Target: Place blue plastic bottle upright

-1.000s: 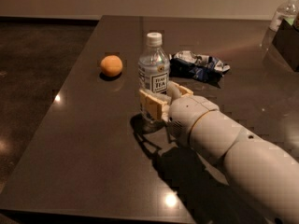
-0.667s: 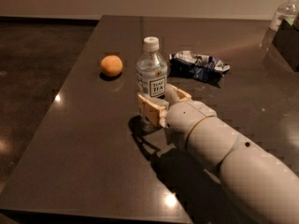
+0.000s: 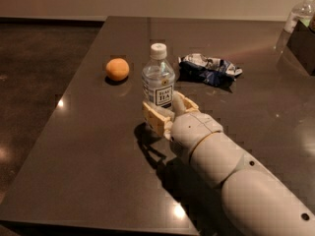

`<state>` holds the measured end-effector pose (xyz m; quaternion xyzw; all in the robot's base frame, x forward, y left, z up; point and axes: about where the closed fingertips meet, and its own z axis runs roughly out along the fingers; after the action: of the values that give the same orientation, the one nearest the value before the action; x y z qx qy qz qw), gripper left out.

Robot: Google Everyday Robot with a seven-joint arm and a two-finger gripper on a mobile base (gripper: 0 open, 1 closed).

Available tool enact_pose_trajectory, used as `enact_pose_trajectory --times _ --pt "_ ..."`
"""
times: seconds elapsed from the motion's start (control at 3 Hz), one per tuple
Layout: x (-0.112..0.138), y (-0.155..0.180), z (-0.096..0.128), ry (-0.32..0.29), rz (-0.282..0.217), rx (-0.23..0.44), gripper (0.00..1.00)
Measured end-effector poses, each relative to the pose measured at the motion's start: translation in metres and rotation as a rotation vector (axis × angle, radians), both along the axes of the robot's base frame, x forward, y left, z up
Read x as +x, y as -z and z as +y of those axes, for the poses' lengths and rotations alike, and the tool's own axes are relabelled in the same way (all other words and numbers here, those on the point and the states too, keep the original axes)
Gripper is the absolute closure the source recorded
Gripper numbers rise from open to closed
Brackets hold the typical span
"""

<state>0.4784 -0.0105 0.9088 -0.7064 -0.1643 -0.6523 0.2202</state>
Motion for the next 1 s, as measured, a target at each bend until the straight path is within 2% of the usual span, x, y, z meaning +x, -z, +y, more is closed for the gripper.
enact_pose_trajectory --times 1.0 --pt "0.0023 0.0044 0.0036 0.014 -0.017 0.026 0.16"
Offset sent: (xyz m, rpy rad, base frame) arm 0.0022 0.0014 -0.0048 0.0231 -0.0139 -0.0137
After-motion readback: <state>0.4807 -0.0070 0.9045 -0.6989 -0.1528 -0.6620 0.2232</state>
